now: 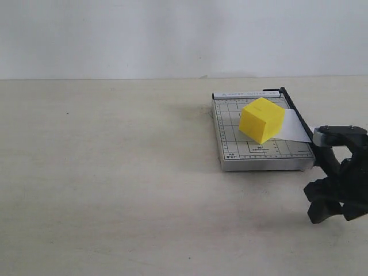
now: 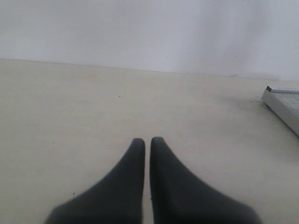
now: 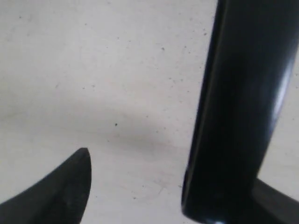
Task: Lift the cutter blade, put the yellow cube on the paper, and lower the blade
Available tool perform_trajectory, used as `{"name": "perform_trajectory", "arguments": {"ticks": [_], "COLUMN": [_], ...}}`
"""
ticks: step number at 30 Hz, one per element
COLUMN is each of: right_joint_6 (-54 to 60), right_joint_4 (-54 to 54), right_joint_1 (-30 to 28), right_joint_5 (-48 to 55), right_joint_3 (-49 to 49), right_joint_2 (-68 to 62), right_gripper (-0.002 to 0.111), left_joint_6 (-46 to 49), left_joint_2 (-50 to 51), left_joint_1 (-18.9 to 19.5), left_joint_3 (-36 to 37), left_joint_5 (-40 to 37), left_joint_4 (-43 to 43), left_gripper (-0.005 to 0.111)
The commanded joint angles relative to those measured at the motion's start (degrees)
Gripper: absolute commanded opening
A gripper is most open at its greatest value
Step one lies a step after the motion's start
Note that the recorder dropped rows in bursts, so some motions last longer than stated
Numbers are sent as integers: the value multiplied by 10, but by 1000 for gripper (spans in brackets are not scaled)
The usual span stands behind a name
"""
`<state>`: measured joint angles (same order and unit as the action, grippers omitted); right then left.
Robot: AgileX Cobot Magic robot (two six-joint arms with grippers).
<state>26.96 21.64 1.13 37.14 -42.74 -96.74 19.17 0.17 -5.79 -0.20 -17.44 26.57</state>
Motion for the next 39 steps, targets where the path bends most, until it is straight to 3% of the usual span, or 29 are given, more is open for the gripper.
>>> {"name": "perform_trajectory", "arguments": {"ticks": [1, 22, 26, 33, 39], "right_joint_6": [30, -7, -8, 10, -30], "right_joint_4": [25, 17, 16, 37, 38], "right_joint_1": [0, 0, 0, 0, 0], "right_joint_5": [3, -14, 10, 16, 46], "right_joint_3": [1, 1, 1, 40, 147], "right_joint_2": [37, 409, 485, 733, 967], "right_gripper": [62, 61, 48, 0, 0], "left_joint_6": [-8, -8, -8, -8, -8], "left_joint_2": [-2, -2, -2, -2, -2], "left_joint_1": [2, 2, 2, 2, 2], "left_joint_3": [2, 2, 2, 2, 2], "left_joint_5": [7, 7, 7, 7, 7], "left_joint_4": [4, 4, 4, 4, 4], "left_gripper": [4, 4, 4, 4, 4]}}
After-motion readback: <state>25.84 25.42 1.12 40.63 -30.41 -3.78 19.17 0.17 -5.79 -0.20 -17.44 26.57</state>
